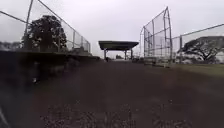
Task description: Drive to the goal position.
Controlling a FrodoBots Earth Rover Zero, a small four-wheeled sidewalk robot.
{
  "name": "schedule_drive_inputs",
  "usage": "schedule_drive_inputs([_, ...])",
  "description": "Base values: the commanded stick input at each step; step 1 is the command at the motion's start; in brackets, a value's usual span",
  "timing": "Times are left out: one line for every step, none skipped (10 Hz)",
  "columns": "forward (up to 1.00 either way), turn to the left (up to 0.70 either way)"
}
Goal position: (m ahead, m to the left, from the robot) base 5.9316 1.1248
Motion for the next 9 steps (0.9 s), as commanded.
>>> schedule_drive_inputs([1.0,0.0])
schedule_drive_inputs([1.0,0.0])
schedule_drive_inputs([1.0,0.0])
schedule_drive_inputs([1.0,0.0])
schedule_drive_inputs([1.0,0.0])
schedule_drive_inputs([1.0,0.0])
schedule_drive_inputs([1.0,0.0])
schedule_drive_inputs([1.0,0.0])
schedule_drive_inputs([1.0,0.0])
